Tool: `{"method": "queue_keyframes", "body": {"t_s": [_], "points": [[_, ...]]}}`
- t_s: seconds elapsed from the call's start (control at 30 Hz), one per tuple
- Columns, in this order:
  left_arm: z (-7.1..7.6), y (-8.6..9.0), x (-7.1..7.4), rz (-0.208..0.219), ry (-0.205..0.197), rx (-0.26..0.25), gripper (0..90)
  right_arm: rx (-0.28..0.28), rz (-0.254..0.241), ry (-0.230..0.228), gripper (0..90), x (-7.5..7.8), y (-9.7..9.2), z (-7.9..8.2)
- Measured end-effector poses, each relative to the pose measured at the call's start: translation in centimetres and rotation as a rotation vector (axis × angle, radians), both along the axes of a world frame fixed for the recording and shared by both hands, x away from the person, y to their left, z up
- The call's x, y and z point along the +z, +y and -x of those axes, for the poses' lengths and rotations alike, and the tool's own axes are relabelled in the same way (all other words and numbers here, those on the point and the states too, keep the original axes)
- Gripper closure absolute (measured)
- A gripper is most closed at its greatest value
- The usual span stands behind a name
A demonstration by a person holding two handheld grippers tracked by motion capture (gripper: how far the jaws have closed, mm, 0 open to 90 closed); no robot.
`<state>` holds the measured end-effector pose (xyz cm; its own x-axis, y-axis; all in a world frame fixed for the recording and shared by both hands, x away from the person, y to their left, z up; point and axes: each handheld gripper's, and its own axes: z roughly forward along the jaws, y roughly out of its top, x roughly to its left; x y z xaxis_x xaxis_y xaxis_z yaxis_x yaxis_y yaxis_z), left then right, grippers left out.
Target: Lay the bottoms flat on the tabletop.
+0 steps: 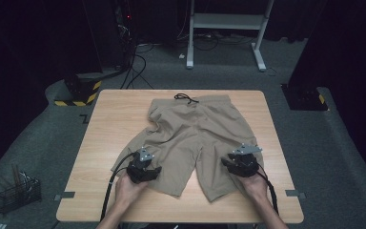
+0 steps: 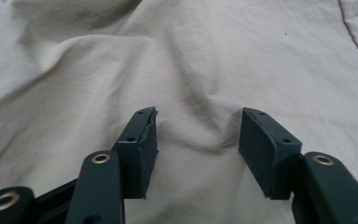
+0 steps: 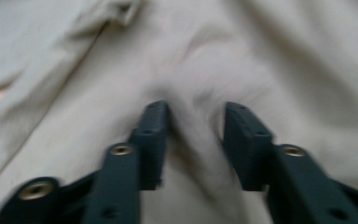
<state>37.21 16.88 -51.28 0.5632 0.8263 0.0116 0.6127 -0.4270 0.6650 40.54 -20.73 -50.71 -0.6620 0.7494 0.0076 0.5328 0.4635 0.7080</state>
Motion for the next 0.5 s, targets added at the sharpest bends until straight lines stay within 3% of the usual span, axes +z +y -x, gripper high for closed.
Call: {"method": "queue_keyframes", "body": {"t_s": [0.07,0.2,0.33,0.4,0.43,0.5], "points": [[0.3,-0.2,0.1,-0.002,0.001,-0.020,53.6,0.028,0.001,0.025,70.9,-0.8,0.3,-0.1],[0.9,-0.8,0.6,-0.039,0.036,-0.072,88.5,0.047,-0.015,0.014,76.5,-1.0,0.5,0.2],[2.4,-1.2,0.9,-0.061,0.065,-0.120,89.6,0.057,-0.004,0.002,74.8,-1.0,0.6,0.2],[3.4,-1.3,1.1,-0.051,0.032,-0.137,89.2,0.056,-0.001,-0.006,73.1,-1.1,0.7,0.3],[3.7,-1.2,1.2,-0.054,-0.012,-0.134,87.8,0.057,-0.001,-0.010,72.4,-1.1,0.7,0.3],[3.3,-0.8,1.5,0.001,-0.054,-0.088,70.5,0.054,-0.008,-0.015,71.1,-1.2,0.8,0.3]]}}
